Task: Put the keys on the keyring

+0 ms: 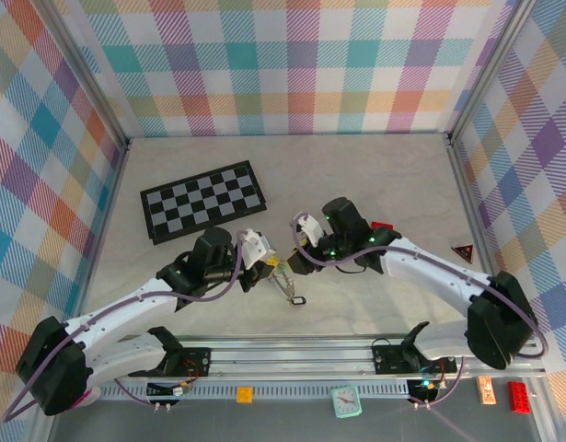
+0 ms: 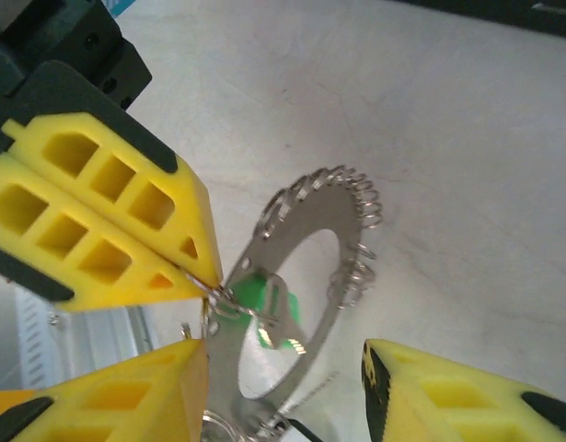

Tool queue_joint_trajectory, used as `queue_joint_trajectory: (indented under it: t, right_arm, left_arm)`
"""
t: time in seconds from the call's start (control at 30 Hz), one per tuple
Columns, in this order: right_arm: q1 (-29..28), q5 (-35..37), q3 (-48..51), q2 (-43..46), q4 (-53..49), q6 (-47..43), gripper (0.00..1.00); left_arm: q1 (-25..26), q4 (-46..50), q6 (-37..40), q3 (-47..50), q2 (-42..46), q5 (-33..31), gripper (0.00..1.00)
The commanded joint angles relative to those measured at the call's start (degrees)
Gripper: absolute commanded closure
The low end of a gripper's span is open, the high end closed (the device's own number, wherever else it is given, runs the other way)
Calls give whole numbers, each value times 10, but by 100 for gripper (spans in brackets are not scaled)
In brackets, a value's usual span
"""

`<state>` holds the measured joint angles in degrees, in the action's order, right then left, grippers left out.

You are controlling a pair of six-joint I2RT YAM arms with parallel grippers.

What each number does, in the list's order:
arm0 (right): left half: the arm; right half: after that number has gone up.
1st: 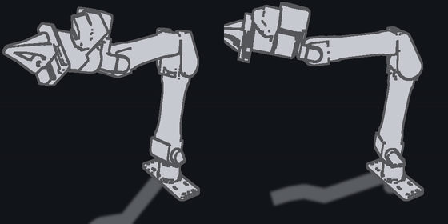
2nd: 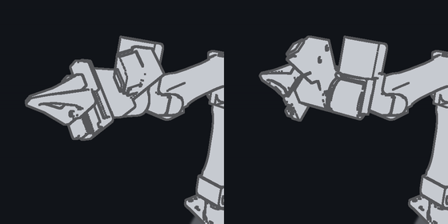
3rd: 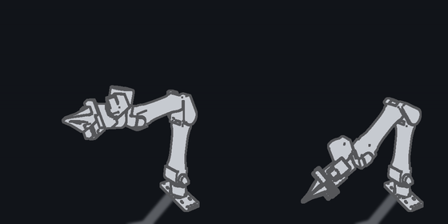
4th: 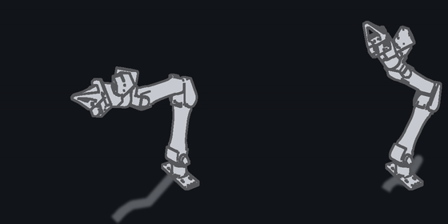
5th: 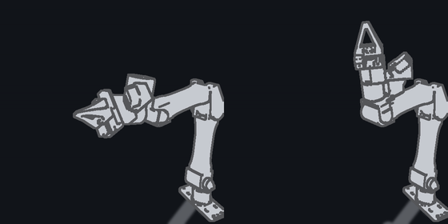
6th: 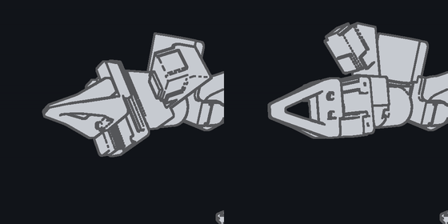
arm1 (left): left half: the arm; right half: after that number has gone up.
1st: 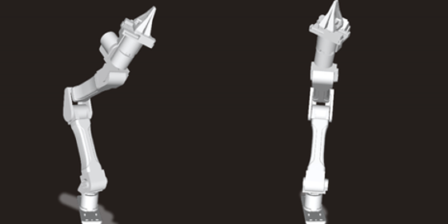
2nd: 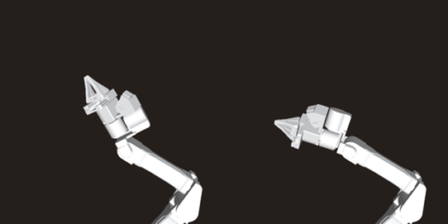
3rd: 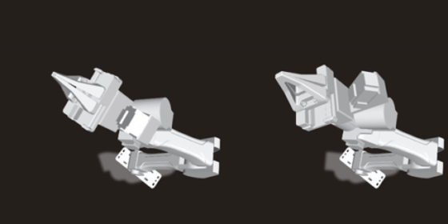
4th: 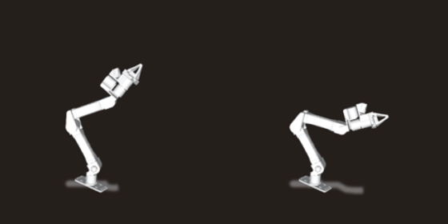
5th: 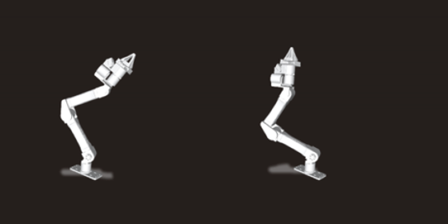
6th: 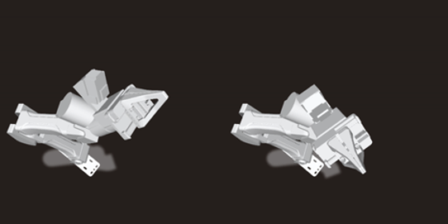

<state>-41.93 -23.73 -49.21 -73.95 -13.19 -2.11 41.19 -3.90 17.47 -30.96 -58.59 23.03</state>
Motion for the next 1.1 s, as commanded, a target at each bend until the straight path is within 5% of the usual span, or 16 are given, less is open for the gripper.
queue_joint_trajectory:
  t: [0.0, 0.2, 0.67, 1.07]
  right_arm:
    - [4, 17, 49, 44, 79, -96, 51]
    - [4, -64, 120, 89, 162, -256, 52]
    - [4, -113, 107, 70, 164, -249, 67]
    - [5, -39, 146, 126, 168, -238, 68]
  left_arm:
    - [4, -109, 12, 25, 16, 29, 100]
    - [4, -268, 34, 82, 5, 62, 100]
    - [3, -340, 43, 99, -41, 130, 100]
    - [4, -328, 59, 96, -47, 151, 100]
